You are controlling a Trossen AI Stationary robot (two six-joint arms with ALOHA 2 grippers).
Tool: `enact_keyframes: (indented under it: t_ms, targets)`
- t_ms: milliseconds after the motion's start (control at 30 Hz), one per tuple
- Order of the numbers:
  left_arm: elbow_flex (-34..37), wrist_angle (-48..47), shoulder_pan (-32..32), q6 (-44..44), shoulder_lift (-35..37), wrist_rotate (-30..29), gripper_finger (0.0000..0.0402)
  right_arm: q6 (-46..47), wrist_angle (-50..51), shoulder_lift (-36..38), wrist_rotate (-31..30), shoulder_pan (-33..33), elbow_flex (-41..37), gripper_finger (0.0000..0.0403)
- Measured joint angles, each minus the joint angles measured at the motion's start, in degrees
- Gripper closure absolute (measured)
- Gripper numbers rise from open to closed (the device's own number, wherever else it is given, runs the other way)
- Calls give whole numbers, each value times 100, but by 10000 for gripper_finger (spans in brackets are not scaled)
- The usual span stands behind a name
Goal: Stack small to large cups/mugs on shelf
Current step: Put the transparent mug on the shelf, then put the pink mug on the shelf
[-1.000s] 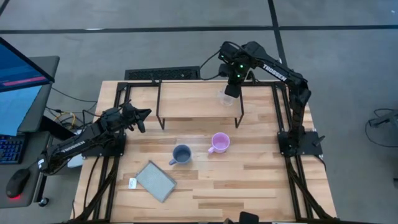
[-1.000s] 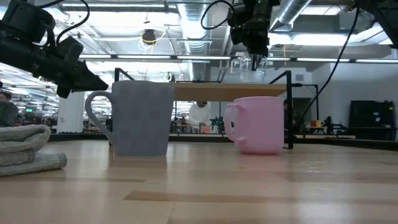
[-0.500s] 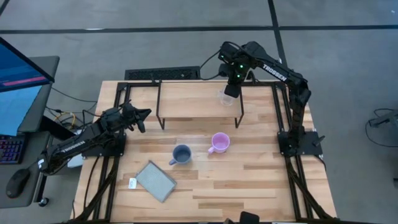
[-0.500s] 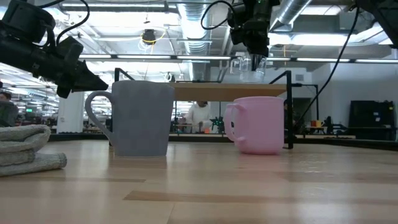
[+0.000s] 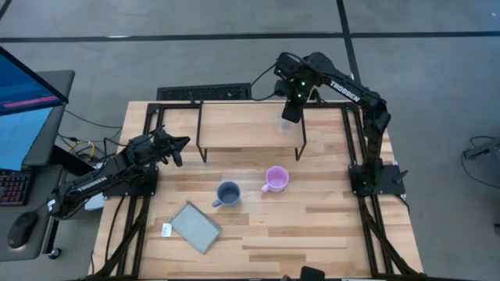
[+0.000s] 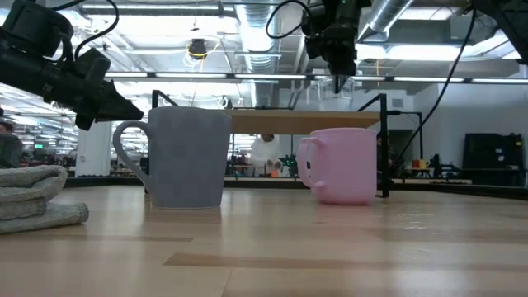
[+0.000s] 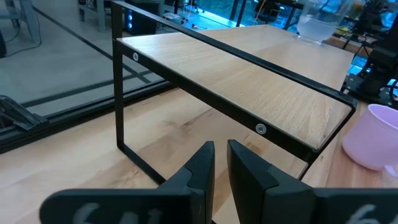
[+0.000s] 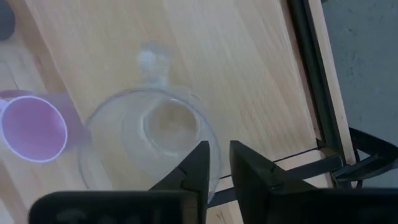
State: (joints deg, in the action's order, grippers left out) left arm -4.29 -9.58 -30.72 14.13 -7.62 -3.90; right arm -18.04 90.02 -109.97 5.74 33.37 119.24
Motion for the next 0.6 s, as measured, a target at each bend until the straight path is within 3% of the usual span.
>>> enact_keyframes:
  t_ms: [600]
  targets:
    - [0,1,-1,-245,0,0,368,-121,-11,2,-365,-38,0,207]
